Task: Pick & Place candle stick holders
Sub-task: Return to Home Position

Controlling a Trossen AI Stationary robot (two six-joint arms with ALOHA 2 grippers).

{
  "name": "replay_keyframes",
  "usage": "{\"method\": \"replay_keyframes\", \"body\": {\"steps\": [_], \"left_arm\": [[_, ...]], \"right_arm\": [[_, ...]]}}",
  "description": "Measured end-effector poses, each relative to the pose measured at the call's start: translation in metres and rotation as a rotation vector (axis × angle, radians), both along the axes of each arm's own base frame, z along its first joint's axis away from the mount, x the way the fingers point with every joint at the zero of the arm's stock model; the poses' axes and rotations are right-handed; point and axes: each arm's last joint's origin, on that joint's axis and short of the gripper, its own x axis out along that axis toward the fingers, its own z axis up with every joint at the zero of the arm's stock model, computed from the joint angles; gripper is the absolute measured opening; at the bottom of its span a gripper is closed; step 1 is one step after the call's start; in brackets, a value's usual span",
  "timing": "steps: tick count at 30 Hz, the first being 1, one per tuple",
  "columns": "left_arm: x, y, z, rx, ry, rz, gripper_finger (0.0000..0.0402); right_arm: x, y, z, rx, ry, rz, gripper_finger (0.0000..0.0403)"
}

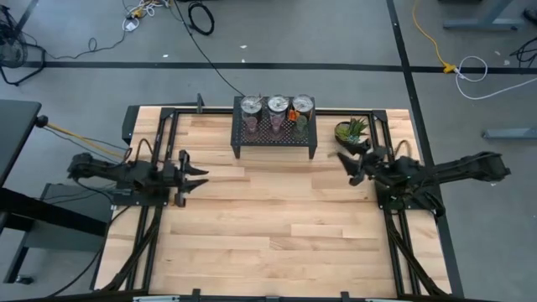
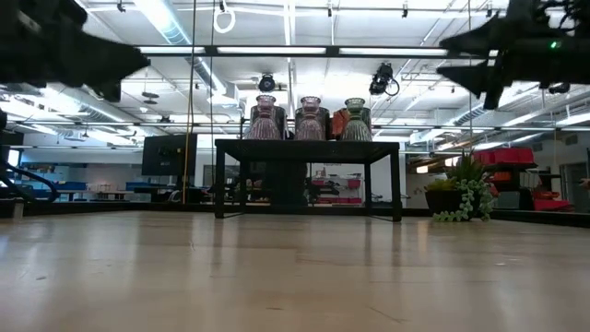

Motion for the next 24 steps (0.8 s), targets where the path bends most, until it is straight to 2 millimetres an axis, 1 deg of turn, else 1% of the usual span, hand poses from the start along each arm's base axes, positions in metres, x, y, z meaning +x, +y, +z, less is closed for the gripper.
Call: {"method": "replay_keyframes", "body": {"steps": [2,4,6,9,10,16,21,24], "left_arm": [[0.000,-0.001,0.003,-0.004,-0.025,-0.009,0.0115],[-0.001,-0.002,0.008,-0.021,-0.085,-0.019,0.0115],[-0.001,-0.002,0.006,-0.014,-0.062,-0.027,0.0115],[-0.002,-0.003,0.009,-0.021,-0.088,-0.032,0.0115],[-0.001,-0.003,0.007,-0.017,-0.072,-0.031,0.0115],[-0.001,-0.003,0.007,-0.016,-0.068,-0.031,0.0115],[-0.001,-0.003,0.007,-0.016,-0.069,-0.031,0.0115],[-0.001,-0.003,0.007,-0.016,-0.068,-0.032,0.0115]], "right_arm": [[-0.007,0.000,0.007,0.004,-0.068,0.002,0.0269],[-0.013,-0.001,0.013,0.008,-0.127,0.004,0.0269],[-0.021,-0.002,0.019,0.014,-0.198,0.001,0.0269],[-0.033,-0.002,0.026,0.022,-0.294,0.000,0.0269],[-0.037,-0.003,0.029,0.024,-0.327,0.000,0.0269],[-0.062,-0.005,0.039,0.043,-0.515,-0.008,0.0269],[-0.071,-0.006,0.045,0.061,-0.630,-0.023,0.0269],[-0.073,-0.007,0.046,0.080,-0.647,-0.045,0.0269]]}}
